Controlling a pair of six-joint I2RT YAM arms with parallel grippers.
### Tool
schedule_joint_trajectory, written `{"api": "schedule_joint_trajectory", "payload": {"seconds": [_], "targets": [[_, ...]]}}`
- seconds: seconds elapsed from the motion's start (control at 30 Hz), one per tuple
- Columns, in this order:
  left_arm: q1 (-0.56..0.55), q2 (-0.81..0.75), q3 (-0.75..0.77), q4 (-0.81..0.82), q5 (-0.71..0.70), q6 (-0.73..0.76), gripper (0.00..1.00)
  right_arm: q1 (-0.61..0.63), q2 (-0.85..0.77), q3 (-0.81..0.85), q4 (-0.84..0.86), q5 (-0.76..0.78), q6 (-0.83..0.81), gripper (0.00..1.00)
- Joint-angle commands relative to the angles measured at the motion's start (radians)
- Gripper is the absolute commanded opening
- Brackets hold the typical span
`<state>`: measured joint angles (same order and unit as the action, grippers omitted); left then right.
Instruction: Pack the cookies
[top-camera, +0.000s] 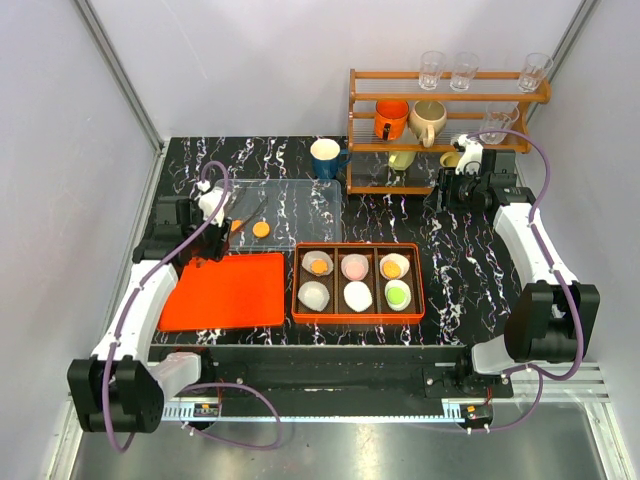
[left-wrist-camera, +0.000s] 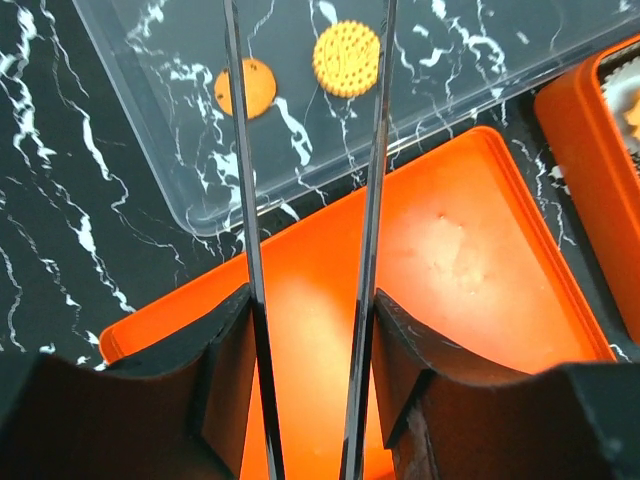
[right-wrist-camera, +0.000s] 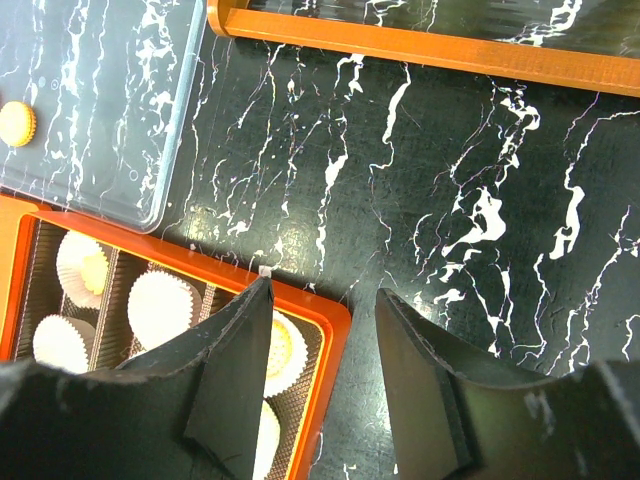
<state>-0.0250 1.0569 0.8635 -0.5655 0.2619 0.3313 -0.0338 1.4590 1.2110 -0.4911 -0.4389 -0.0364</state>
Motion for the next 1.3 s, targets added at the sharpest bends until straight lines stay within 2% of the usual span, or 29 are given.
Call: {"api": "schedule_joint_trajectory", "payload": {"seconds": [0.0, 0.37, 0.9, 1.27], "targets": [[0.025, 0.051, -0.020, 0.053, 0.060, 0.043, 0.48, -0.005, 0.000, 0.010, 0.023, -0.017, -0.005, 0.54], [0.023, 0.143, -0.067, 0.093, 0.060, 0.061, 0.49, -0.005, 0.006, 0.010, 0.022, -0.015, -0.005, 0.54], [0.046, 0.189, -0.093, 0.128, 0.046, 0.075, 0.49, -0.005, 0.008, 0.010, 0.023, -0.014, -0.007, 0.54], [0.091, 0.207, -0.084, 0.084, 0.117, 0.091, 0.48, -0.005, 0.009, 0.012, 0.023, -0.012, -0.005, 0.54]]}}
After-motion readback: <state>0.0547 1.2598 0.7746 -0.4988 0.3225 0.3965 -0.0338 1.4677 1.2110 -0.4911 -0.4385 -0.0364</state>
